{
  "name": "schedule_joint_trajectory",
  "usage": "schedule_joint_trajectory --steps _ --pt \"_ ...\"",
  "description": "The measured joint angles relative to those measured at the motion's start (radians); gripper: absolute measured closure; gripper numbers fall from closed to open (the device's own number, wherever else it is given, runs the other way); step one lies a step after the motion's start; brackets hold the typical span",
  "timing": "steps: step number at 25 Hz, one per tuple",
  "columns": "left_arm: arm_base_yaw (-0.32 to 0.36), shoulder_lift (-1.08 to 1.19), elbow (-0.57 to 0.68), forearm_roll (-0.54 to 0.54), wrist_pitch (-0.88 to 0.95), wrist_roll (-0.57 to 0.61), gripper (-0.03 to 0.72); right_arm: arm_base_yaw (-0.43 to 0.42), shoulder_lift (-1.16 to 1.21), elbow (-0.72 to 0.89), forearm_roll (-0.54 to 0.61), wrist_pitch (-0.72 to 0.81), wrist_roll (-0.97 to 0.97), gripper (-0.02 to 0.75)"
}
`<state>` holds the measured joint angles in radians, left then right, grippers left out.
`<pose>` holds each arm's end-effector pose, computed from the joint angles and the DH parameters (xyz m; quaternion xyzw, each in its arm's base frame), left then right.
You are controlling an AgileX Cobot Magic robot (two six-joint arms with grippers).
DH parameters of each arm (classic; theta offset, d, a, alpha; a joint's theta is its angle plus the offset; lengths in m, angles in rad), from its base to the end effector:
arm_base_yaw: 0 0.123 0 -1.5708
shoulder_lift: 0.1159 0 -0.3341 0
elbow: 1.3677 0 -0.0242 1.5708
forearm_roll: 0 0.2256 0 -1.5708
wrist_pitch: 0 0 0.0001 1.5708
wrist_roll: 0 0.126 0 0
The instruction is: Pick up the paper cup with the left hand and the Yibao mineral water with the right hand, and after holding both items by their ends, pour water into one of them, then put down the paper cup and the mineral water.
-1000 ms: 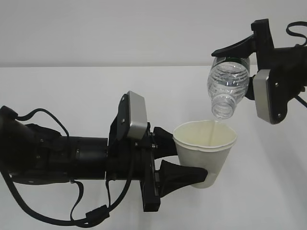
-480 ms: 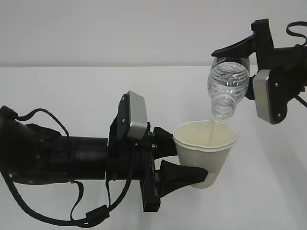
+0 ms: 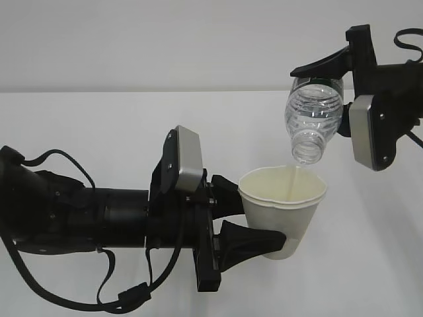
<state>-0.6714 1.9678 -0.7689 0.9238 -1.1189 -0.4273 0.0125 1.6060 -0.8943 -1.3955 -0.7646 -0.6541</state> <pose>0.2344 -0.3017 0.2035 0.4953 0.5747 -0.4548 0.4664 0.3291 0.0899 0.3001 -0.7691 0.2656 -0.2377 0.5306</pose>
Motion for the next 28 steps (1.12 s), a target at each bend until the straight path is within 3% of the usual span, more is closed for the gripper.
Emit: schedule_joint_trajectory --steps 28 --pt "0.0 0.0 0.0 0.0 0.0 0.0 0.286 0.0 0.0 0.0 0.004 -0.002 -0.001 0.249"
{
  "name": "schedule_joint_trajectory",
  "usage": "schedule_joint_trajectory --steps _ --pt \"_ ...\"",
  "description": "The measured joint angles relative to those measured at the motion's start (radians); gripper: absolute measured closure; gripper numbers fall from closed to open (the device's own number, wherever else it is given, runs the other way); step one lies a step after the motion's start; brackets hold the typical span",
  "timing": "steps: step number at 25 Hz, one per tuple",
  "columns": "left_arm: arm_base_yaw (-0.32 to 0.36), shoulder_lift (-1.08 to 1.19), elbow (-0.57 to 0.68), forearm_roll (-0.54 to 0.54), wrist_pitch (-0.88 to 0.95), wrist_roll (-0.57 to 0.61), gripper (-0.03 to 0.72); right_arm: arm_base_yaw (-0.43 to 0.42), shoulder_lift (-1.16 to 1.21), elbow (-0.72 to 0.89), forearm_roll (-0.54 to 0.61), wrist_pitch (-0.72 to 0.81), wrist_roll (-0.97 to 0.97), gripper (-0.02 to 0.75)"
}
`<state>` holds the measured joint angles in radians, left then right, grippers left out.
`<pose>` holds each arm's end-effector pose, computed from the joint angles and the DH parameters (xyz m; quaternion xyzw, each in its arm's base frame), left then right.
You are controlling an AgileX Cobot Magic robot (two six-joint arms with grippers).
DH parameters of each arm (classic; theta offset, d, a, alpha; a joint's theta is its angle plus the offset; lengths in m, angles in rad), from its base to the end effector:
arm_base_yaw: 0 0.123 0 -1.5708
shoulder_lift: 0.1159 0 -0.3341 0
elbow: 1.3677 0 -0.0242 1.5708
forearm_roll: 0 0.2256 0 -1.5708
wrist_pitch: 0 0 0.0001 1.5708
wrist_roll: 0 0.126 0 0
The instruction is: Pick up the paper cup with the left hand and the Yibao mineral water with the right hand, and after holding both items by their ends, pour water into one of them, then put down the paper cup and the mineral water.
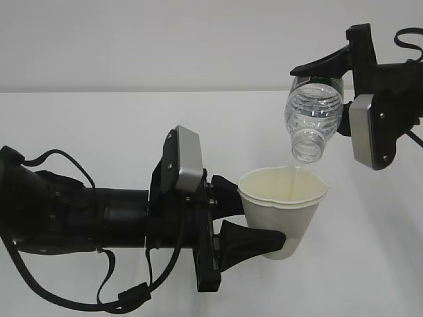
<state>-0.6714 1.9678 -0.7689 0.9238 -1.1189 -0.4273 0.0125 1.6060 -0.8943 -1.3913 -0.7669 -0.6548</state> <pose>0.2344 -0.3017 0.2035 0.4953 0.5747 -0.4548 0.4664 0.3291 0.0901 0.3006 -0.7678 0.2660 -0.2376 0.5323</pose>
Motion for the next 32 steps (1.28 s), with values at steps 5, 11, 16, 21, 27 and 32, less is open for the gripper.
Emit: schedule_joint_trajectory --steps 5,11,16,21,27,32 --pt "0.0 0.0 0.0 0.0 0.0 0.0 0.27 0.0 0.0 0.0 0.0 0.0 -0.002 0.249" --pt "0.0 0.0 0.0 0.0 0.0 0.0 0.285 0.0 0.0 -0.002 0.0 0.0 -0.011 0.249" --pt "0.0 0.0 0.0 0.0 0.0 0.0 0.285 0.0 0.0 -0.013 0.0 -0.002 -0.013 0.249" --pt "0.0 0.0 0.0 0.0 0.0 0.0 0.286 0.0 0.0 -0.012 0.002 -0.002 -0.013 0.249" --pt "0.0 0.0 0.0 0.0 0.0 0.0 0.286 0.0 0.0 -0.012 0.002 -0.002 -0.013 0.249" --pt "0.0 0.0 0.0 0.0 0.0 0.0 0.286 0.0 0.0 -0.012 0.002 -0.002 -0.015 0.249"
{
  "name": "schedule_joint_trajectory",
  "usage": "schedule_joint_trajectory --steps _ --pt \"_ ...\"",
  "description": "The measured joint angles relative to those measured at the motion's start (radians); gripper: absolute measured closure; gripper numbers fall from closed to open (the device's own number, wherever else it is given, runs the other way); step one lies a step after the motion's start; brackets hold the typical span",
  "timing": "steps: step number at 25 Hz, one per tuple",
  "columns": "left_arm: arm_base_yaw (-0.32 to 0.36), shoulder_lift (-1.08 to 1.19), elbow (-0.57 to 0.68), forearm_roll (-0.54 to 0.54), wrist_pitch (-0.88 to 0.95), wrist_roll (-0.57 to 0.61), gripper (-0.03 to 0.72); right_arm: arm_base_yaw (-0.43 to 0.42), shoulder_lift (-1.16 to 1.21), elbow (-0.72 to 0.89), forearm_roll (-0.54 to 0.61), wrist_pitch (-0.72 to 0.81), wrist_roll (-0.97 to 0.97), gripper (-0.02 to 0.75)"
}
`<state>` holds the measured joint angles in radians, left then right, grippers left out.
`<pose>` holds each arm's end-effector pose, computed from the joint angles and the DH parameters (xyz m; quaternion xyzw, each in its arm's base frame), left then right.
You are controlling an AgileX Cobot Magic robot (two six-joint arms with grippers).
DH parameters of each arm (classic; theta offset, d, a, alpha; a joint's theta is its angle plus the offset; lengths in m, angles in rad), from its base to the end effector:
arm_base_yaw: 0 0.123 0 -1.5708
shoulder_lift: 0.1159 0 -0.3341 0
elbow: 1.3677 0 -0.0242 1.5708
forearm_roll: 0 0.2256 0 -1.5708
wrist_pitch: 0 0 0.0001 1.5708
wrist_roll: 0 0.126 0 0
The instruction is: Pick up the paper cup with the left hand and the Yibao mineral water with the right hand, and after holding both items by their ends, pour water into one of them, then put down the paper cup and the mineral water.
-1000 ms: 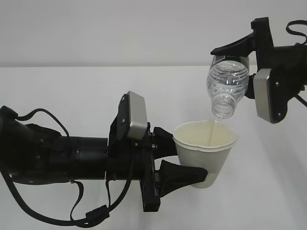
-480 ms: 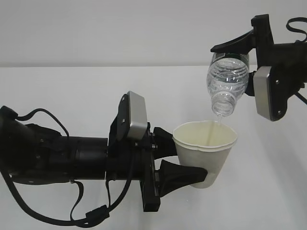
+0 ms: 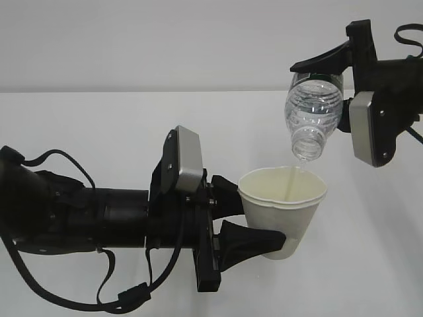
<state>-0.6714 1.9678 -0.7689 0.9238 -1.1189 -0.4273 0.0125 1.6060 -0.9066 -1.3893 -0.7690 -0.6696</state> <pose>0.2344 -0.3017 0.2035 0.4953 0.5747 -0.4548 0.4664 0.3310 0.0903 0.3043 -0.7675 0.2572 -0.2458 0.5333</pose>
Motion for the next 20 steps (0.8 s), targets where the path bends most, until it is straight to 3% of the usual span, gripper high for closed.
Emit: schedule_joint_trajectory --steps 20 --pt "0.0 0.0 0.0 0.0 0.0 0.0 0.287 0.0 0.0 0.0 0.0 -0.002 0.0 0.249"
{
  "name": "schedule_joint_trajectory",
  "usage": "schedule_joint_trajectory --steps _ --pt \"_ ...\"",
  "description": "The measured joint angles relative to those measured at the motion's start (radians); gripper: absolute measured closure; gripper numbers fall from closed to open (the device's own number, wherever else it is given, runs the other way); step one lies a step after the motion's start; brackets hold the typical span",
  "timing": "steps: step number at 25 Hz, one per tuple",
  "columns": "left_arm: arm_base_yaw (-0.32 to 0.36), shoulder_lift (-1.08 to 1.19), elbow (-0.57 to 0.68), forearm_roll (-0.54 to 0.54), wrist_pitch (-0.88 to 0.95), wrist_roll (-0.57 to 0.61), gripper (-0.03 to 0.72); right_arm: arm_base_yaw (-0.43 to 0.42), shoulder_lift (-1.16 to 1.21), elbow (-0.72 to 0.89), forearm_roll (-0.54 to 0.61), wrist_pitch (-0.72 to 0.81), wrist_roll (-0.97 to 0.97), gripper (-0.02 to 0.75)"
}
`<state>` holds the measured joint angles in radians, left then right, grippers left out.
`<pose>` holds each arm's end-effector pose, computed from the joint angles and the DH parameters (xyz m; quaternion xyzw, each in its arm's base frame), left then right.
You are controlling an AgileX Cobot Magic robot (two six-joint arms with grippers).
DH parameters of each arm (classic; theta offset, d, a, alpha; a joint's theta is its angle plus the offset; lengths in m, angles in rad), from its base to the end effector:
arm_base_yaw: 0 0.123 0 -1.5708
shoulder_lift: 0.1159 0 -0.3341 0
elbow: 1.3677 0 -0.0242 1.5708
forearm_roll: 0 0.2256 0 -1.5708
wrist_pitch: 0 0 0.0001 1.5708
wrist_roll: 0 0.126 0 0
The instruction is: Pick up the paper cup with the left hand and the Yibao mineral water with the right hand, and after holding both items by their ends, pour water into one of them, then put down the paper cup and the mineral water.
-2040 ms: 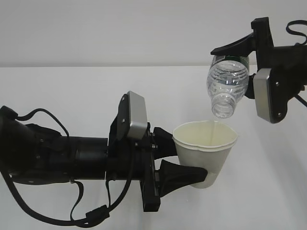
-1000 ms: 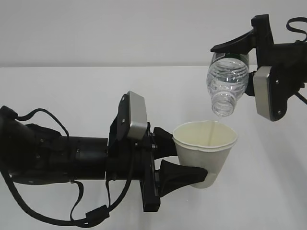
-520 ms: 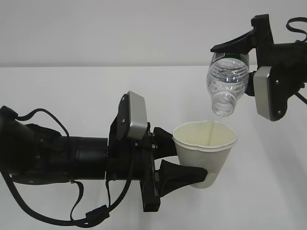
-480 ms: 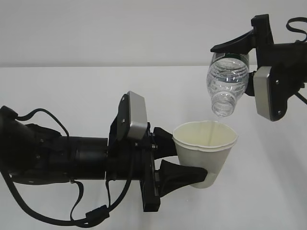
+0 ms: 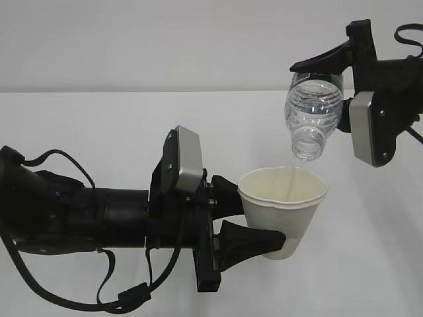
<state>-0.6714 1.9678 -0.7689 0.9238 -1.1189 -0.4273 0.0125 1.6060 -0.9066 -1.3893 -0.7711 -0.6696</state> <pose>0.2344 -0.3017 0.2035 0.4953 0.5747 -0.4548 0.4664 0.3308 0.0904 0.3044 -0.7673 0.2566 -0.2454 0.5340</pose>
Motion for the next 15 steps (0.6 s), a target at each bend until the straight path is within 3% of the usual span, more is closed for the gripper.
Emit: schedule_joint_trajectory --steps 15 --pt "0.0 0.0 0.0 0.0 0.002 0.0 0.291 0.0 0.0 0.0 0.0 0.0 -0.006 0.249"
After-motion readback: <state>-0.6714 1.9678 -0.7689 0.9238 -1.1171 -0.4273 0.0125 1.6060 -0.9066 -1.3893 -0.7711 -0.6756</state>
